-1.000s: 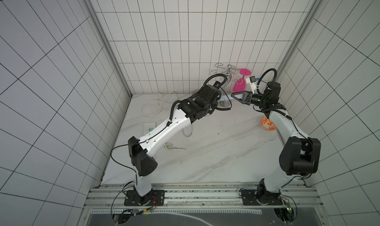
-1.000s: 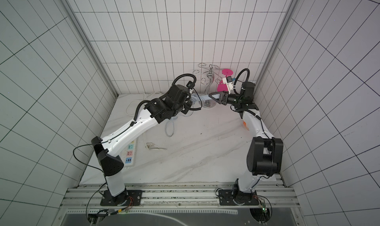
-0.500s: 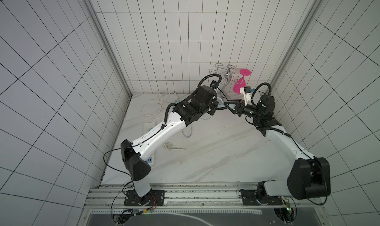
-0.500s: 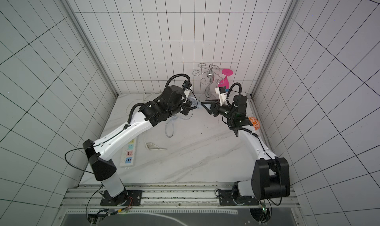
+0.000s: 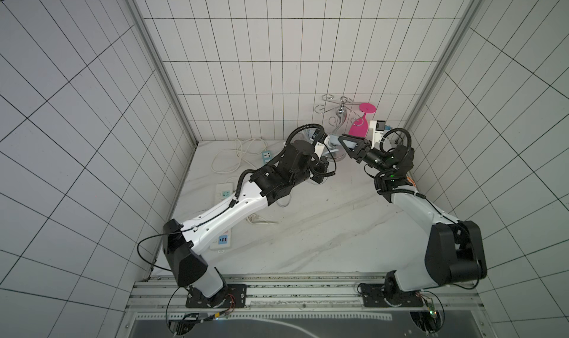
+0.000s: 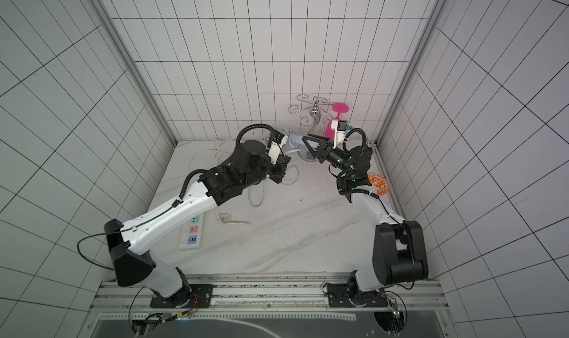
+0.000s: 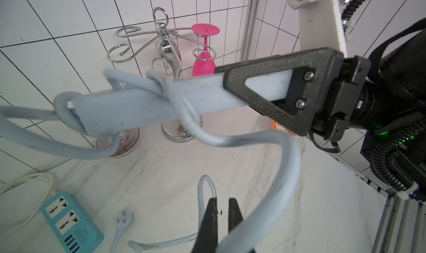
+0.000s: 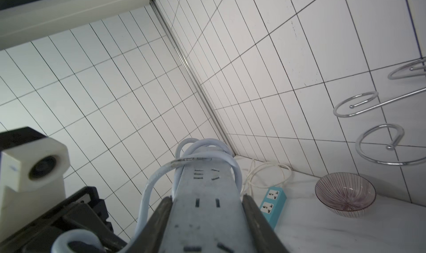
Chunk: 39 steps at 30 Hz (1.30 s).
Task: Wrap the cord around the power strip
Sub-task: Wrap the power cord around the power strip.
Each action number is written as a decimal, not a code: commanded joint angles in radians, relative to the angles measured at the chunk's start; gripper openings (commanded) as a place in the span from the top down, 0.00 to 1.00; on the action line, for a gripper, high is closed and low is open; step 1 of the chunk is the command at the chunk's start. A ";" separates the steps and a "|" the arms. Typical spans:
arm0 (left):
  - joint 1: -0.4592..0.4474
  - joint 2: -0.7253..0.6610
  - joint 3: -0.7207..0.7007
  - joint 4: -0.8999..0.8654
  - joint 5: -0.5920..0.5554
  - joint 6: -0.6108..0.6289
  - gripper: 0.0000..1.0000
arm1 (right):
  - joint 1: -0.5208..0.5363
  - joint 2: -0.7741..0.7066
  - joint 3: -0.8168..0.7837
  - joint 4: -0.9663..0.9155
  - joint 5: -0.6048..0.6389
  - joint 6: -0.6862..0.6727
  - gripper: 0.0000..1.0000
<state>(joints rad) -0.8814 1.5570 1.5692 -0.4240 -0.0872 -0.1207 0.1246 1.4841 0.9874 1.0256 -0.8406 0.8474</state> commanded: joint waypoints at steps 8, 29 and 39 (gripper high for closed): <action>-0.016 -0.154 -0.281 0.349 0.131 0.080 0.98 | 0.006 0.079 0.031 0.719 -0.023 0.560 1.00; -0.016 -0.327 -0.667 0.709 0.037 0.228 0.52 | -0.017 0.100 0.398 0.804 -0.078 0.851 1.00; -0.016 -0.334 -0.738 0.686 -0.073 0.350 0.48 | -0.067 0.126 0.592 0.814 -0.049 1.001 1.00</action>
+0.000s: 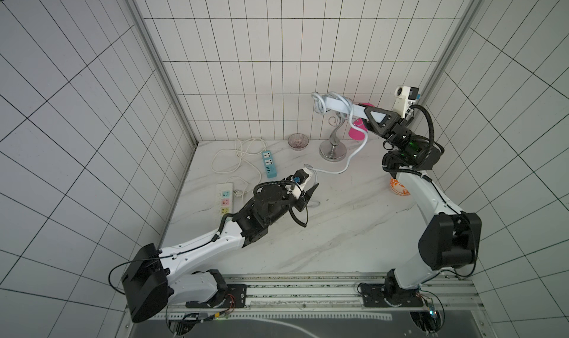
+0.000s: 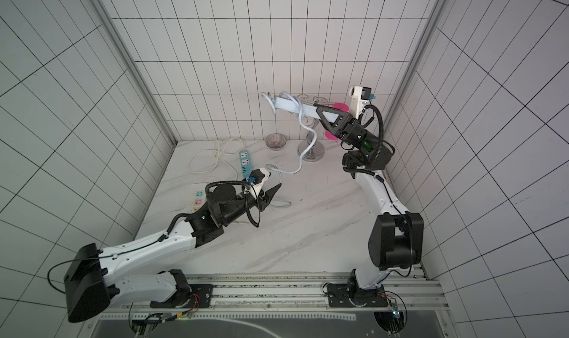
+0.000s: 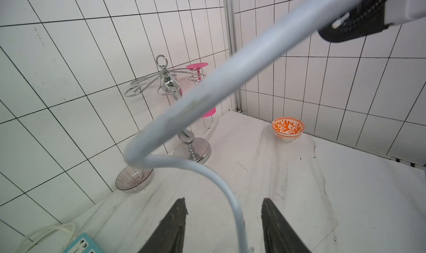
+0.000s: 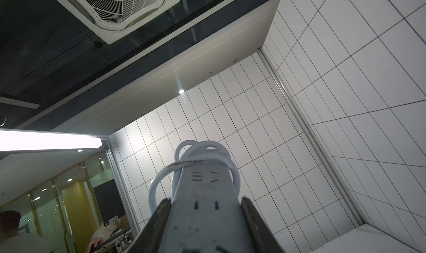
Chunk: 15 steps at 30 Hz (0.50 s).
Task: Wrap the cord around the power strip
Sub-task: Wrap the power cord around the power strip.
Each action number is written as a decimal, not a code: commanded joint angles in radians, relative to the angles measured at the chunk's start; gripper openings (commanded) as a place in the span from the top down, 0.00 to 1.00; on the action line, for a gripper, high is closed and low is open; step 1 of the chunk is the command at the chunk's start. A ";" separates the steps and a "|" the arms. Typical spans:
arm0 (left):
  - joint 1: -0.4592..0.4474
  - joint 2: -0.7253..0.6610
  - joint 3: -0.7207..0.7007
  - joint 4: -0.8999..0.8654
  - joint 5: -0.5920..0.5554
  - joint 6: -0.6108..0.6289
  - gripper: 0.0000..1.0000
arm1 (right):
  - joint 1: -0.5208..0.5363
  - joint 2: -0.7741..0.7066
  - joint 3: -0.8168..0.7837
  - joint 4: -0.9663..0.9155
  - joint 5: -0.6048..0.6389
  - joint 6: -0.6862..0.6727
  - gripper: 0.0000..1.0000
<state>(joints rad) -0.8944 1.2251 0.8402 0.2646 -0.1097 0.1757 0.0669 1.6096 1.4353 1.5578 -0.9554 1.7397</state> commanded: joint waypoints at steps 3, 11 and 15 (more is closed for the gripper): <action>-0.003 -0.006 -0.019 0.003 -0.068 0.048 0.48 | -0.014 -0.003 0.175 0.266 0.061 0.113 1.00; -0.003 -0.012 -0.049 0.077 0.266 -0.039 0.49 | -0.023 -0.001 0.205 0.257 0.071 0.122 1.00; -0.003 -0.007 -0.102 0.216 0.483 -0.116 0.50 | -0.029 0.017 0.241 0.257 0.081 0.137 1.00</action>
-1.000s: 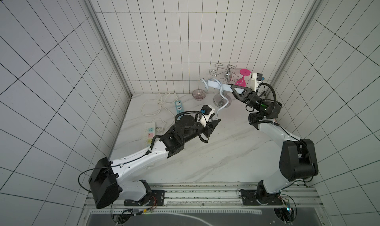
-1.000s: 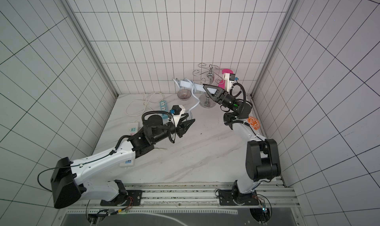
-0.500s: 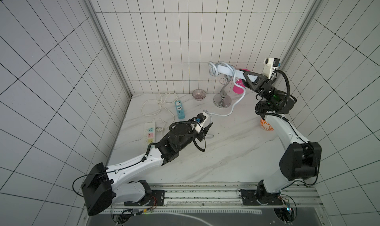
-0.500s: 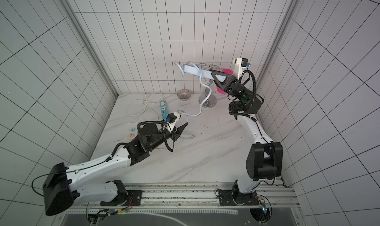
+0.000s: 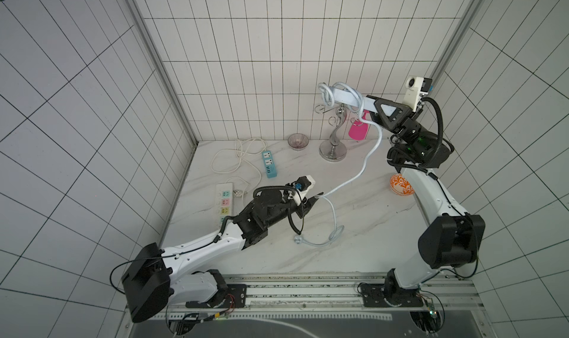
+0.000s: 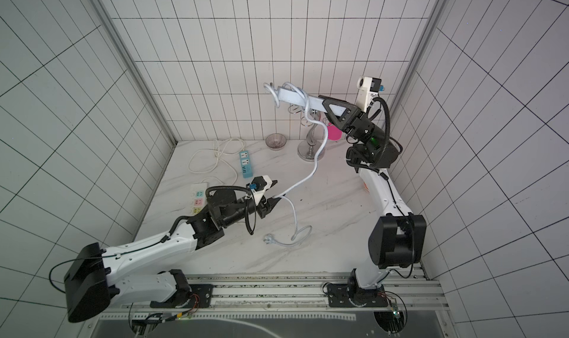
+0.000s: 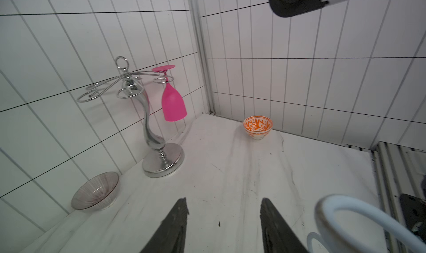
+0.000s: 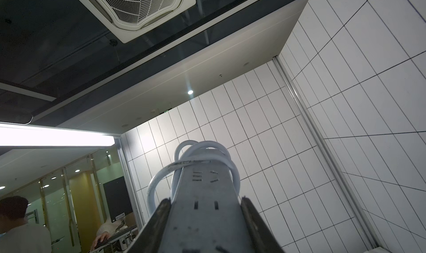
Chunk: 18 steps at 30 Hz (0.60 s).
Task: Wrap the cord around the power strip
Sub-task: Wrap the power cord around the power strip.
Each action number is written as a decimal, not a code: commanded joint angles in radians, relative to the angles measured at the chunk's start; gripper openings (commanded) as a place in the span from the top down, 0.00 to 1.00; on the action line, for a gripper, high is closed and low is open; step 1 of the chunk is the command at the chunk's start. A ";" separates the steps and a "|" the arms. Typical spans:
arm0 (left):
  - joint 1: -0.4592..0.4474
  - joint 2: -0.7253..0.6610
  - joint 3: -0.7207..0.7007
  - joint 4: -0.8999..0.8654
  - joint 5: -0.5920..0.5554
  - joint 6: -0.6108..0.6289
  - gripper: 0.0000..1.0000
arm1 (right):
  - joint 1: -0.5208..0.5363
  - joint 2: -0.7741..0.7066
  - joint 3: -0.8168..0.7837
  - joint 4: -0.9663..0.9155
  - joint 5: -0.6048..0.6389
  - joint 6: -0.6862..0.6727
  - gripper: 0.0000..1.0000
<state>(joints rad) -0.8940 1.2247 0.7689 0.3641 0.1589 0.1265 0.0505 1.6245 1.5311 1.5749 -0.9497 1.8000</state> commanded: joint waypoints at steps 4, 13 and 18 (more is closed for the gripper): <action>-0.003 0.003 -0.068 0.185 0.334 -0.118 0.52 | -0.019 0.014 0.180 0.228 0.077 0.081 1.00; -0.003 0.032 -0.116 0.343 0.372 -0.255 0.51 | -0.025 0.018 0.193 0.251 0.089 0.105 1.00; -0.003 0.072 -0.100 0.352 0.354 -0.233 0.49 | -0.025 0.022 0.205 0.258 0.092 0.114 1.00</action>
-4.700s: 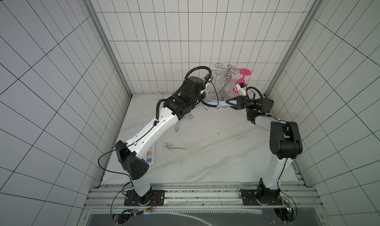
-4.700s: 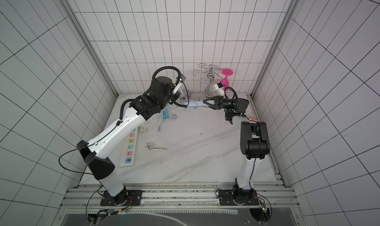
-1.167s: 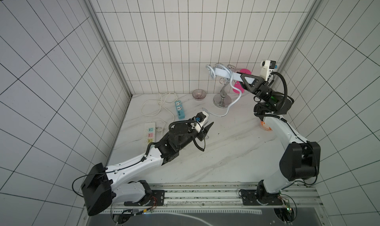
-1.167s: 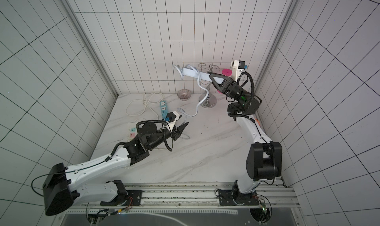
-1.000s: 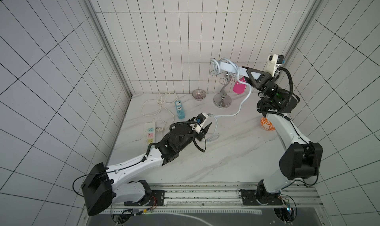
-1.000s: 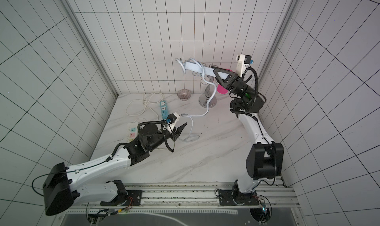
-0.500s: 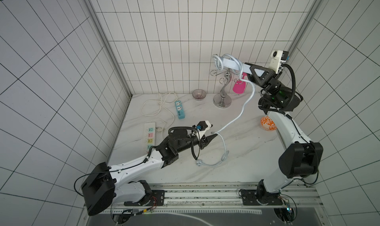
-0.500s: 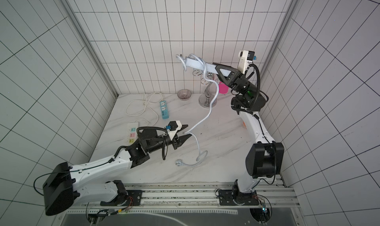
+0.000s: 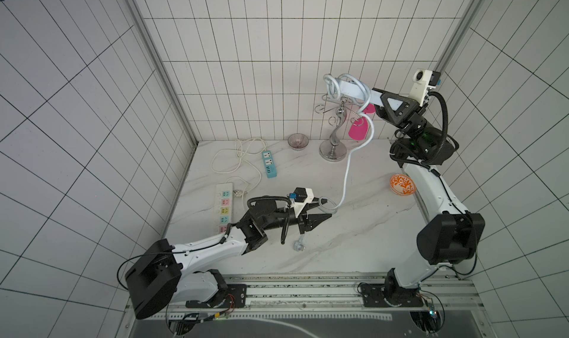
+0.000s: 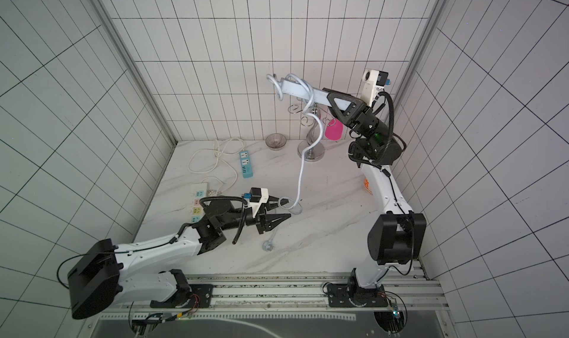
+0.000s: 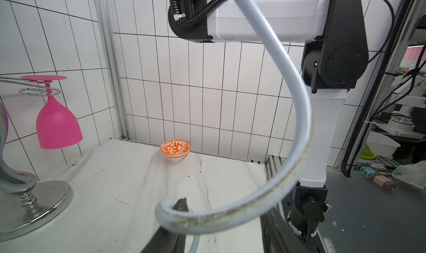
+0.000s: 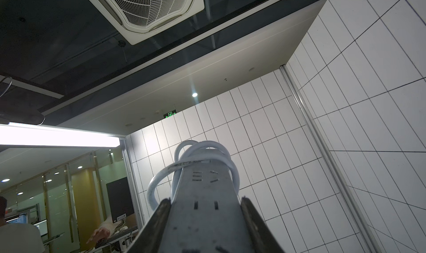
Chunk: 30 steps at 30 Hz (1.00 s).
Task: Wrap the cord around the power strip
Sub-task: Wrap the power cord around the power strip.
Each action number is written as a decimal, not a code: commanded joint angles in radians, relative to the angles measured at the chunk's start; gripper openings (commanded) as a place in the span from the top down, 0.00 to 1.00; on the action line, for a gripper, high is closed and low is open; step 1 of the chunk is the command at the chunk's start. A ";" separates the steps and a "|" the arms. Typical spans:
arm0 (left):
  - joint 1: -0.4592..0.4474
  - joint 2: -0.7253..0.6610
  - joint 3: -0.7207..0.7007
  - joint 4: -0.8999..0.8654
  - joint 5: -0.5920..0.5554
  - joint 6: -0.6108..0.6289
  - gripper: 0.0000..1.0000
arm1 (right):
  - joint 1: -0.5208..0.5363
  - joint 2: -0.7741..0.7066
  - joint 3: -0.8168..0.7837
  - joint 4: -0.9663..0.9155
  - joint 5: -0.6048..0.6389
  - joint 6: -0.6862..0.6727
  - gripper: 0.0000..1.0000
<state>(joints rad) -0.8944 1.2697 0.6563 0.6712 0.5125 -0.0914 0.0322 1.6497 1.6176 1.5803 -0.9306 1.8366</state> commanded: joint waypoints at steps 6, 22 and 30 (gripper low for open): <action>-0.003 -0.009 -0.026 0.029 -0.078 0.009 0.50 | -0.008 -0.010 0.117 0.243 0.069 0.077 1.00; -0.003 -0.081 -0.083 -0.068 -0.232 0.108 0.51 | -0.011 0.010 0.147 0.266 0.100 0.107 1.00; -0.003 -0.088 -0.030 -0.062 -0.302 0.161 0.50 | -0.009 0.005 0.140 0.278 0.097 0.119 1.00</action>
<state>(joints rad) -0.8944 1.2053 0.5991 0.6029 0.2573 0.0334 0.0303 1.6642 1.6524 1.5799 -0.8989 1.8782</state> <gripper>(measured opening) 0.498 0.445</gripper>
